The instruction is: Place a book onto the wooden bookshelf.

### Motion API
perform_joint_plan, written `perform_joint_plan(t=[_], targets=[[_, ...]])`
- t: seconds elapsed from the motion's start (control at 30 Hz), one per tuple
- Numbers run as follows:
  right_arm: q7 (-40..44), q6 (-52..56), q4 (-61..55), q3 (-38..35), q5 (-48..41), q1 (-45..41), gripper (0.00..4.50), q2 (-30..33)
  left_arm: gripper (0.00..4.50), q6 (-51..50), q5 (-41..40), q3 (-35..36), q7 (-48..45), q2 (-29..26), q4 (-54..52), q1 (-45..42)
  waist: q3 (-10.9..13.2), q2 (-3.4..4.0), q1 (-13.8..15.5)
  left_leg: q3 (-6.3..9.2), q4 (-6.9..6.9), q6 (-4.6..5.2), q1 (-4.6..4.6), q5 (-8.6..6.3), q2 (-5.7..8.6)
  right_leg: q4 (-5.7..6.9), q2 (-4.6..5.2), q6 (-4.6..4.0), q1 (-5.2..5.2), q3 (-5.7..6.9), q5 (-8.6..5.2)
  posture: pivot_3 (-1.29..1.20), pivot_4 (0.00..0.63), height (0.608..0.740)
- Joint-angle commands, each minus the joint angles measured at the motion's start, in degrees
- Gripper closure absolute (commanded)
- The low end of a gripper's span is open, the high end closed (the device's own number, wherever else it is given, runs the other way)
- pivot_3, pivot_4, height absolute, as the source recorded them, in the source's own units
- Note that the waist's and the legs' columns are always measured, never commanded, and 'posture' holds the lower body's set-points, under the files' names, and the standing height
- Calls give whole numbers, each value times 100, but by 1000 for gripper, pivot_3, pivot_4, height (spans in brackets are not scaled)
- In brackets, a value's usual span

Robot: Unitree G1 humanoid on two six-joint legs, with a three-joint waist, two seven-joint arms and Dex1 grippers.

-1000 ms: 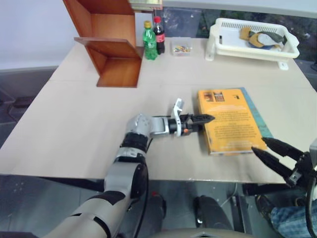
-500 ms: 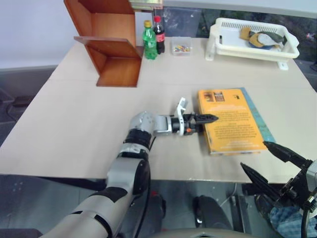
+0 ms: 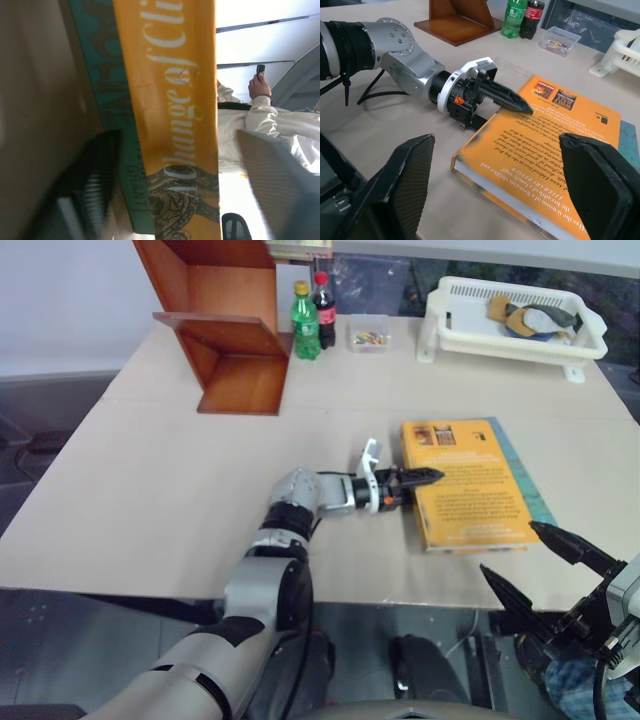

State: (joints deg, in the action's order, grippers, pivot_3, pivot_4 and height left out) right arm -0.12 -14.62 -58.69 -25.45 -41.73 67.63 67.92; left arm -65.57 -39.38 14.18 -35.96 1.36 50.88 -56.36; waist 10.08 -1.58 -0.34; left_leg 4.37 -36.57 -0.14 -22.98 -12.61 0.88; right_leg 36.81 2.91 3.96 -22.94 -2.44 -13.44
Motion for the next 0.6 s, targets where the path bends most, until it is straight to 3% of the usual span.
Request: perform_joint_plan(t=[0.03,0.1,0.13,0.47,0.53,0.6], targets=[[-177,-7,-131,20,-54,-231,386,52,2617,-25,11,127,-16,-18,94,-142,0,-1,0,0,0,0,0,0,0,0,0,0,0,0,0,0,150,740],[-289,162,-131,142,-41,-555,386,74,3552,-68,-16,185,-49,-84,79,-163,-1,-3,-1,1,-2,0,1,0,0,0,0,0,2,1,0,0,150,740],[-345,287,-131,222,-42,-744,386,79,3785,-91,-41,259,-19,-135,77,-181,-1,-6,-5,1,-4,0,1,0,0,1,0,0,2,1,0,0,150,740],[-349,1809,-129,1135,-328,-2935,386,-354,3785,-756,-380,851,157,-1101,-752,-227,2,-12,-35,6,-7,0,7,0,-7,6,-5,-1,7,3,1,0,150,740],[-224,2106,-49,1317,-395,-3431,386,-507,3785,-852,-412,863,169,-1366,-1205,-225,0,-8,0,12,-11,0,0,0,-6,6,-2,-19,7,9,12,0,150,740],[25,2372,199,1608,-467,-4120,386,-682,3785,-510,-254,390,-236,-1918,-2381,-142,20,-35,-19,17,-13,0,0,0,0,6,5,-23,10,15,15,0,150,740]])
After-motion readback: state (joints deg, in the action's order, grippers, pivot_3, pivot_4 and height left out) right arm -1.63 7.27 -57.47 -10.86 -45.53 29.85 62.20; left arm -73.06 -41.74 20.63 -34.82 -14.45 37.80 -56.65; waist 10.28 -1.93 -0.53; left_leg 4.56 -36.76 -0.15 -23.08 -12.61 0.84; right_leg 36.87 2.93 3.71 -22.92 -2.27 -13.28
